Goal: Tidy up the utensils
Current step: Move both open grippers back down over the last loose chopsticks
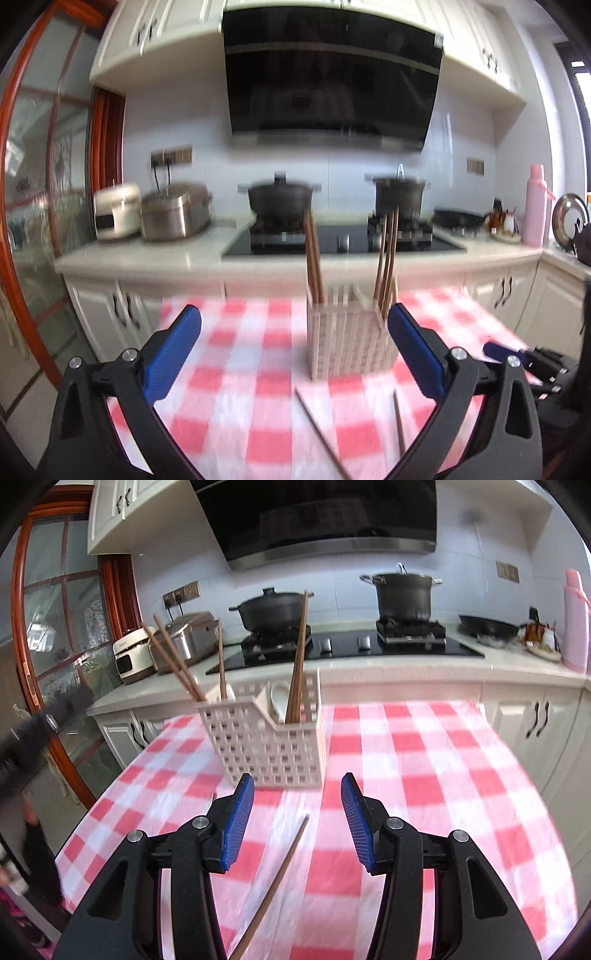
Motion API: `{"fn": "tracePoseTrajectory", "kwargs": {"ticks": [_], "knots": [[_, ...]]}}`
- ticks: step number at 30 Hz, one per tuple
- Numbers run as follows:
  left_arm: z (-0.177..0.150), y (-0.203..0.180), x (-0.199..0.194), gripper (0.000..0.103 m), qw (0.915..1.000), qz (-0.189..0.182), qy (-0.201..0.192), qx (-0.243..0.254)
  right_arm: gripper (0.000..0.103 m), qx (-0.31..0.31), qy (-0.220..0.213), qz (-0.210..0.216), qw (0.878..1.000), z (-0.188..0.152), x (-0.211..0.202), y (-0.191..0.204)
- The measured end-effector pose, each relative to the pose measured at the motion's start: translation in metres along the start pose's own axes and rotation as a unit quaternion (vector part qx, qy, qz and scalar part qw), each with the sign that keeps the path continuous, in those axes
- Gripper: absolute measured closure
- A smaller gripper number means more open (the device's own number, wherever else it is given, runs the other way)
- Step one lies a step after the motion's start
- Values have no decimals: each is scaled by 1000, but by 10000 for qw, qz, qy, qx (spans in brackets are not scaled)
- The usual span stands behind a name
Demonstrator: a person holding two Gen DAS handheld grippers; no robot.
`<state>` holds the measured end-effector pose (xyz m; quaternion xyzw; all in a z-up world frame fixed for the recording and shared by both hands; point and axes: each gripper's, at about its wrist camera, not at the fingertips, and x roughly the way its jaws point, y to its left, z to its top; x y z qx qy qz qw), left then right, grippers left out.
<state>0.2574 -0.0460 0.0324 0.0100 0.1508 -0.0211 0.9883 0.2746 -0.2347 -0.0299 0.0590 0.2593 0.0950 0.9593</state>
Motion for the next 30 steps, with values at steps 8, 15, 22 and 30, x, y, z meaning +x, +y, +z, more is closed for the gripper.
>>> {"fn": "tracePoseTrajectory", "kwargs": {"ticks": [8,15,22,30], "knots": [[-70,5,30,5,9965,19,825,110,55,114,254,-234,9993,-32,13,-1],[-107,7,58,5,9902,-30,1395,108,55,78,723,-296,9969,-49,42,3],[-118,11,75,5,9857,-35,1686,26,56,-30,1268,-355,9913,-59,73,14],[-124,17,97,11,9775,-108,2103,-112,65,-191,1716,-492,9838,-61,100,22]]}}
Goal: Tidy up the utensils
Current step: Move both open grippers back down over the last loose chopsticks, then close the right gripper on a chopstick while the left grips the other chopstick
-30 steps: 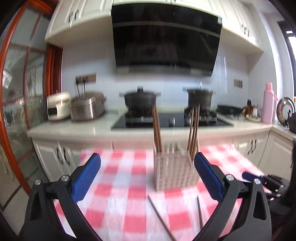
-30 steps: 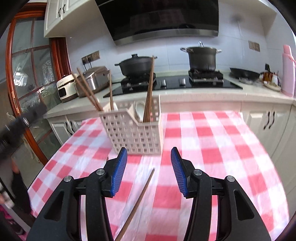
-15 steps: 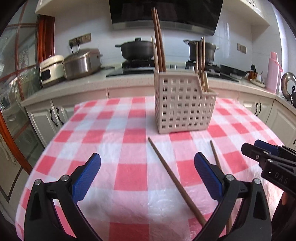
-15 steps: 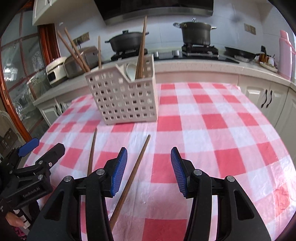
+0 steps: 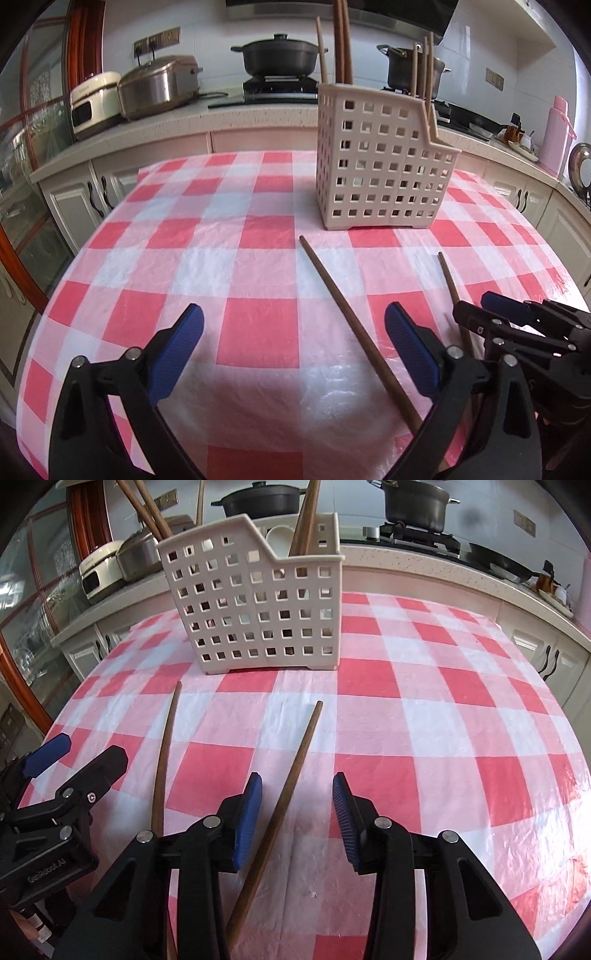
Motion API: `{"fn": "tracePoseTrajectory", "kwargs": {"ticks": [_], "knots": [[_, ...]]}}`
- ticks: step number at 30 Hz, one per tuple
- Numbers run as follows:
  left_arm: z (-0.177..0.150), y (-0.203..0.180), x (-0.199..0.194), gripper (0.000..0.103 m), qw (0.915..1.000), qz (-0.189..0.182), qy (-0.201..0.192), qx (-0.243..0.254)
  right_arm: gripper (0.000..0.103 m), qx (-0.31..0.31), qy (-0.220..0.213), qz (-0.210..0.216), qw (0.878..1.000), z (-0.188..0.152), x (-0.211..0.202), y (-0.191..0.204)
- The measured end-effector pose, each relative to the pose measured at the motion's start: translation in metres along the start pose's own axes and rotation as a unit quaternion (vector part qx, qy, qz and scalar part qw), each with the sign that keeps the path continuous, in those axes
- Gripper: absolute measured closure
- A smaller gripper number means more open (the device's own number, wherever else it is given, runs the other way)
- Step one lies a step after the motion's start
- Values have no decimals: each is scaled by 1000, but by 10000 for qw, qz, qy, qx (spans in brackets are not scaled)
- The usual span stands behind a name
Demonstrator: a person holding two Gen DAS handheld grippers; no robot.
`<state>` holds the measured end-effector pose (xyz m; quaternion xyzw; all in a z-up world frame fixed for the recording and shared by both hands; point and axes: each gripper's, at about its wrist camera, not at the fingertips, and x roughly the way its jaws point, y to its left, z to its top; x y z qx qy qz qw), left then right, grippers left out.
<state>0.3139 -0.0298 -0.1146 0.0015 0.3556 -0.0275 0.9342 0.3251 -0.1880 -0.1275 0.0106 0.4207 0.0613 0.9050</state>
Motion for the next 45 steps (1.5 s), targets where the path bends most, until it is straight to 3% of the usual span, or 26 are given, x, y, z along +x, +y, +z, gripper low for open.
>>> {"fn": "tracePoseTrajectory", "kwargs": {"ticks": [7,17,26,30,31,40,41,43,45], "knots": [[3,-4,16,26,9996,-81,264,7,73,-221,92,-293,9993,5,10,3],[10,-20,39,46,9980,-84,633,29,76,-192,91,-84,9997,6,11,-6],[14,-30,54,59,9963,192,835,117,81,-245,93,-46,9996,7,11,-10],[14,-37,53,88,9958,35,842,354,90,-328,75,-59,9994,5,10,-9],[14,-38,52,90,9957,15,838,395,91,-317,71,-12,9995,5,10,-10],[12,-23,49,93,9950,-349,881,319,93,-225,181,300,9991,9,12,-12],[14,-21,50,91,9948,-363,905,286,93,-245,209,285,9991,11,12,-12],[16,-20,52,73,9951,-313,905,257,92,-287,240,241,9990,12,13,-10],[17,-20,55,71,9948,-315,932,250,91,-326,287,178,9989,12,13,-7]]}}
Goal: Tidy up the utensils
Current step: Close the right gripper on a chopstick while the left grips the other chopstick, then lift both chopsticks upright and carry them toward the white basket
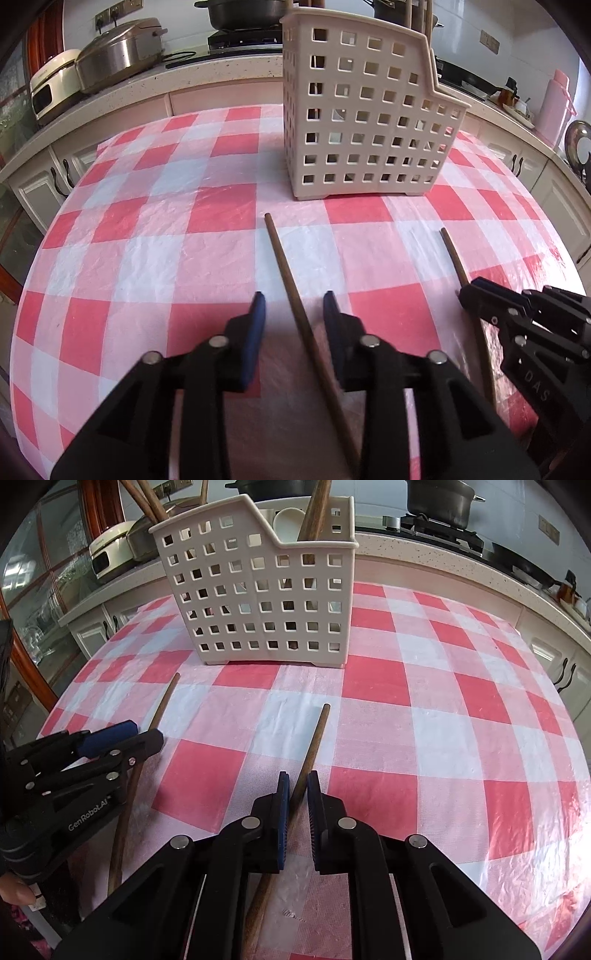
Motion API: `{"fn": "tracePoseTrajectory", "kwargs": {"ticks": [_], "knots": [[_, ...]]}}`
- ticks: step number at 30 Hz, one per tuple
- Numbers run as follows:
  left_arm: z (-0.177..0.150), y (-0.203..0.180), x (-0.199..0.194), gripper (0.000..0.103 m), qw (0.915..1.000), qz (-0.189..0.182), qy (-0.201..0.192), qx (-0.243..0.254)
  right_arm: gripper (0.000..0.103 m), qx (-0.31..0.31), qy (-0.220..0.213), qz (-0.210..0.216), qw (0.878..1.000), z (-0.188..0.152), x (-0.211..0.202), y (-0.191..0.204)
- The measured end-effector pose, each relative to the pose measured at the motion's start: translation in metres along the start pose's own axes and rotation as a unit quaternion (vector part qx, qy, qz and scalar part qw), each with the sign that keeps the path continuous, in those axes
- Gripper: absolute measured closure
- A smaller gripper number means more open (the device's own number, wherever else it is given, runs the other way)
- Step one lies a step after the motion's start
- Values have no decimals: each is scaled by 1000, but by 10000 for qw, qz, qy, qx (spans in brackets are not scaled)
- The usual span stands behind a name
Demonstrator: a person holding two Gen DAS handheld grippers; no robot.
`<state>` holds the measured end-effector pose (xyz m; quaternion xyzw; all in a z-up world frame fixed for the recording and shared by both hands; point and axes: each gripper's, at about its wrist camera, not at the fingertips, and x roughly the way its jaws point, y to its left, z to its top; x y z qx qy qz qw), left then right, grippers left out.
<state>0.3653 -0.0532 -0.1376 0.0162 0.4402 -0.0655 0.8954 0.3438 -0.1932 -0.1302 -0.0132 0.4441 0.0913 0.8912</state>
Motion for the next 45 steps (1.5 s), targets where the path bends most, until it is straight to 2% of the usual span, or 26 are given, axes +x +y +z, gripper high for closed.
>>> {"fn": "tracePoseTrajectory", "kwargs": {"ticks": [3,4,5,10,23,32,45], "knots": [[1,-3,2,73,10000,60,-6,31,91,-105,38,-140,9998,0,1,5],[2,-4,2,87,10000,39,-12,48,91,-172,36,-199,9996,0,1,7],[1,-5,2,94,10000,44,-16,84,92,-194,29,-231,9995,-1,1,8],[-3,-4,-4,96,9998,-159,-62,80,96,42,-121,15,9999,-3,-5,3],[-3,5,-85,97,9938,-422,-1026,-97,97,169,-1197,311,9922,5,-81,5],[-12,5,-142,97,9856,-421,-1636,-55,97,122,-1701,364,9847,-1,-126,11],[-31,-6,-185,97,9756,-306,-2170,143,97,85,-2126,312,9766,-16,-162,17]]}}
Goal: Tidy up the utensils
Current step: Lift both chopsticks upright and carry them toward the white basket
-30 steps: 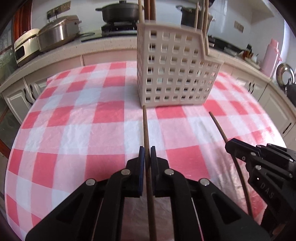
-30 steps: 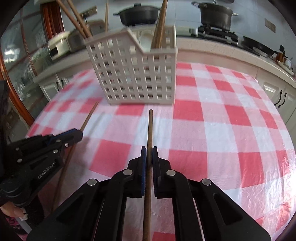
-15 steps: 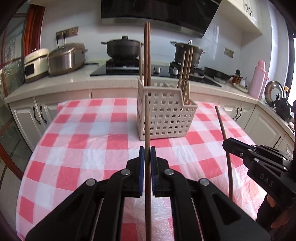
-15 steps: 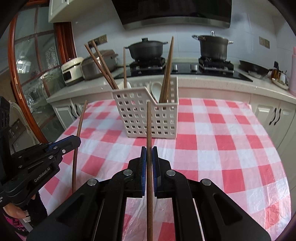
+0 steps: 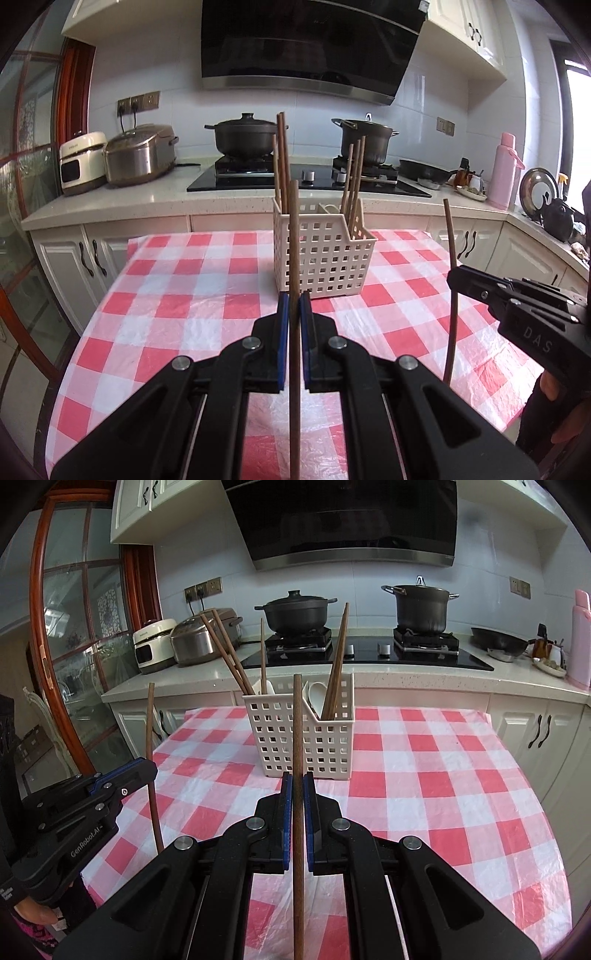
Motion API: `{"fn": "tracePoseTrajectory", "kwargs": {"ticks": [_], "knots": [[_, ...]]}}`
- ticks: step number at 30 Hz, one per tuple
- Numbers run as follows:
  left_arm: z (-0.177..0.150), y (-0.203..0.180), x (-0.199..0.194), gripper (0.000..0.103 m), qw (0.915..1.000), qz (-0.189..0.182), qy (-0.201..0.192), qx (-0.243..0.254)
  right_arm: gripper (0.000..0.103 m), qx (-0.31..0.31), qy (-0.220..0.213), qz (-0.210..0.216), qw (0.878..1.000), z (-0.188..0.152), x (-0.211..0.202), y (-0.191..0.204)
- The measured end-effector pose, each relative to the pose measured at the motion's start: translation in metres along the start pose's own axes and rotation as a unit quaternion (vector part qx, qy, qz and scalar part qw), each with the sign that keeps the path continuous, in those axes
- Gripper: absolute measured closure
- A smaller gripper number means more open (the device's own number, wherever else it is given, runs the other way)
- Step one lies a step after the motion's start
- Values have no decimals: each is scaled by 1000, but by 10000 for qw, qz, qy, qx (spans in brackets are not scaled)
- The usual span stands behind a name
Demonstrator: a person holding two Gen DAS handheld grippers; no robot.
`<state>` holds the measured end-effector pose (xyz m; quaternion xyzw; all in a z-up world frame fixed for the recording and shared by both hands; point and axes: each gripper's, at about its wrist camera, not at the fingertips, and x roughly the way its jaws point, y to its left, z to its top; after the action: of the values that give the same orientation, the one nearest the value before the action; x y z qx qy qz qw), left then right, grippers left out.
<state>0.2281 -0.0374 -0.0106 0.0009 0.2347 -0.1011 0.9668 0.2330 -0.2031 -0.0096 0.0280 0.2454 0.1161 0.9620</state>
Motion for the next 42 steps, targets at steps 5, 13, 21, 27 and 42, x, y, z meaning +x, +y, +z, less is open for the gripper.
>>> {"fn": "tracePoseTrajectory", "kwargs": {"ticks": [5,13,21,27,42], "knots": [[-2,-7,-9,97,9999,-11,-116,76,97,12,-107,-19,9999,-1,-10,0],[-1,-13,-19,97,9996,-51,-236,148,97,48,-245,-41,9997,-1,-20,-3],[6,-16,-19,97,9992,-48,-350,161,97,113,-334,-43,9994,2,-21,-6],[11,-17,-14,97,9990,-60,-376,213,97,114,-353,-49,9993,5,-18,-9],[78,-34,-2,97,9957,-128,-870,295,97,-140,-657,3,9977,58,0,-18]]}}
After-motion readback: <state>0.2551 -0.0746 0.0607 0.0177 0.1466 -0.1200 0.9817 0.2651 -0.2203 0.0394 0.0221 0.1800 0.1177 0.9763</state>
